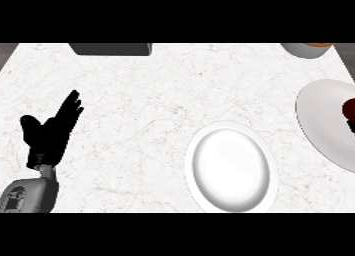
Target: Pick the can from the plate and place it in the plate
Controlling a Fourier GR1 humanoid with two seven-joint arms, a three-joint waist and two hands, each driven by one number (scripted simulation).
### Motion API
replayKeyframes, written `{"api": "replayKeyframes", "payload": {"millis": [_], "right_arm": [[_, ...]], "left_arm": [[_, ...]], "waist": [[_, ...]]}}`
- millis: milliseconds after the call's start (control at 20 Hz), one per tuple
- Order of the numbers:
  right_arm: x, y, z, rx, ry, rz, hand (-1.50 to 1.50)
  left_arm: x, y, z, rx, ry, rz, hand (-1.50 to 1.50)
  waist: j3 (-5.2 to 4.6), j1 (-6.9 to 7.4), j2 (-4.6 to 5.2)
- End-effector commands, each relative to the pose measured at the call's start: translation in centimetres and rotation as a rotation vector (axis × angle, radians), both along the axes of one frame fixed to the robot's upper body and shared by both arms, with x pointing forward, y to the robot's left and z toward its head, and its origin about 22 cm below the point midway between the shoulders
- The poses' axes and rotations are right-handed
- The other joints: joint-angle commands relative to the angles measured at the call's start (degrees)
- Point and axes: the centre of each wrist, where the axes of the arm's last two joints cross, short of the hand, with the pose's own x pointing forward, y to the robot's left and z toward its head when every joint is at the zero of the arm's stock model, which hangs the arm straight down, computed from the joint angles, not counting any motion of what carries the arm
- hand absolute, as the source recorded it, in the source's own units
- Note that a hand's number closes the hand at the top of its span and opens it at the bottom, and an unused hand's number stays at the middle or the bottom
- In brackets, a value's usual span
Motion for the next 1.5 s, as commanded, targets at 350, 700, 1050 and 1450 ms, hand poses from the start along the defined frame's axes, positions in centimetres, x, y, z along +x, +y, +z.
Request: {"api": "replayKeyframes", "payload": {"millis": [350, 700, 1050, 1450], "right_arm": [[0.3, -5.8, -2.5, 0.172, 0.092, 0.146, -1.5], [2.6, -2.8, -0.2, 0.299, -0.296, 0.369, -1.5], [0.1, -5.4, 0.7, 0.639, -0.255, 0.323, -1.5], [-1.8, -8.9, 1.0, 0.808, -0.142, 0.367, -1.5]], "left_arm": [[-0.1, 0.5, 0.7, 0.008, 0.005, 0.004, 0.0], [-0.4, 0.1, -0.2, -0.011, 0.015, 0.019, 0.0], [-0.2, 0.8, 0.2, 0.01, -0.004, 0.034, 0.0], [0.0, -0.4, -0.1, -0.012, -0.005, 0.01, 0.0]], "waist": [[0.02, 0.2, -0.03], [-0.06, -1.04, -0.54], [-0.12, -1.88, -0.7], [-0.03, -0.48, -0.19]]}}
